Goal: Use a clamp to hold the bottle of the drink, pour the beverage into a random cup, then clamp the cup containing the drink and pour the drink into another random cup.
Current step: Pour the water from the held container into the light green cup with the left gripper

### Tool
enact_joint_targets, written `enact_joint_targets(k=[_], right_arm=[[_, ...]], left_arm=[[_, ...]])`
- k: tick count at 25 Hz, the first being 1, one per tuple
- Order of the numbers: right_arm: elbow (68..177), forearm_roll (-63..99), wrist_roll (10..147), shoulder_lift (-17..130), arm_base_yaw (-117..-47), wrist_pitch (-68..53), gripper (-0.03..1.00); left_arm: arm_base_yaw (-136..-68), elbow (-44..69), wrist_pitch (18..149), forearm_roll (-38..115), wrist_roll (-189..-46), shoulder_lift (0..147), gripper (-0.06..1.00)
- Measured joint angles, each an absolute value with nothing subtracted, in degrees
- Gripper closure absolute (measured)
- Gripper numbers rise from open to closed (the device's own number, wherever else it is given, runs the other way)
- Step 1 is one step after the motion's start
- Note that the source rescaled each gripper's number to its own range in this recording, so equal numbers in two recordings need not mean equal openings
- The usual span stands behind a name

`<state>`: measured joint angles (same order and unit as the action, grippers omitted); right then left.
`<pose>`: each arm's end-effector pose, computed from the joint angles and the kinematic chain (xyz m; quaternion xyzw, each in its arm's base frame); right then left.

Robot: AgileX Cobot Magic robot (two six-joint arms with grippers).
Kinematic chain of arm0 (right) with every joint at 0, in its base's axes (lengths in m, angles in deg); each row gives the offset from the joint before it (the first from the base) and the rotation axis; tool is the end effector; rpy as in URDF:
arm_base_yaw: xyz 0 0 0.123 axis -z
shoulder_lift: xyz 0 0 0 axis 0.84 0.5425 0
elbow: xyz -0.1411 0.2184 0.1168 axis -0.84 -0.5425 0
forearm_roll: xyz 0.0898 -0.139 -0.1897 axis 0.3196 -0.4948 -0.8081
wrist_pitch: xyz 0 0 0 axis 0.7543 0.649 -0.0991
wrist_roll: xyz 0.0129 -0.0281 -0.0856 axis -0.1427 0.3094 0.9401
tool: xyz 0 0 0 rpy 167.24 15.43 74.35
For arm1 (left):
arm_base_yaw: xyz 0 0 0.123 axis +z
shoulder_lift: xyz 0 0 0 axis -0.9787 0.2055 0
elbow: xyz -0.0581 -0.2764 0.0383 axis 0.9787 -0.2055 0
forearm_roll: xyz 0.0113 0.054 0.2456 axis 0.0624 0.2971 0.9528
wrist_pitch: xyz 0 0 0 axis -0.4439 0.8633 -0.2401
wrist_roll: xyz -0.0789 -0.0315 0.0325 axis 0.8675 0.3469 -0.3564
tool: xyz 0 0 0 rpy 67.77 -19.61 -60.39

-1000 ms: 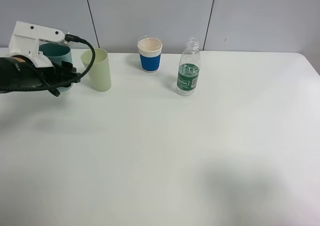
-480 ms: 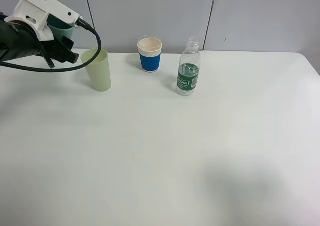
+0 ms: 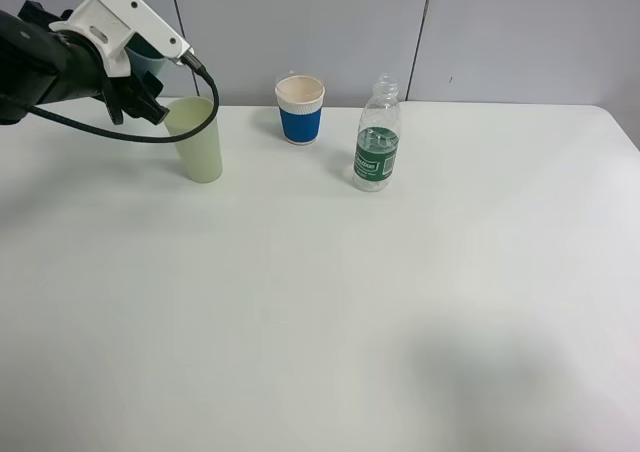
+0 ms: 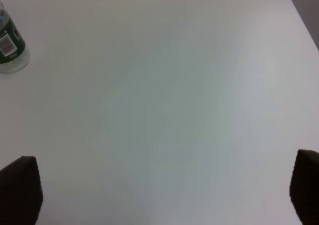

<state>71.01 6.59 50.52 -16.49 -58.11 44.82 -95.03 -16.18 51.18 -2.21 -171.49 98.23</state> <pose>-0.0053 -0.0044 0.2758 0.0318 0.8554 0.0002 0.5170 0.3503 -0.0696 0.2102 0.2772 0.7849 0.2542 0.4925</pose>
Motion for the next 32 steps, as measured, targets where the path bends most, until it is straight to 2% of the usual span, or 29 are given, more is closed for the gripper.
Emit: enact_joint_targets(k=[11, 32], right_arm=[[71.0, 6.6, 50.5, -16.5, -58.1, 44.8, -0.03], [71.0, 6.6, 50.5, -16.5, -58.1, 44.8, -0.03]], left_arm=[[-95.0, -15.0, 48.3, -2.2, -182.6, 99.8, 0.94], [-95.0, -15.0, 47.1, 0.0, -191.3, 99.8, 0.94]])
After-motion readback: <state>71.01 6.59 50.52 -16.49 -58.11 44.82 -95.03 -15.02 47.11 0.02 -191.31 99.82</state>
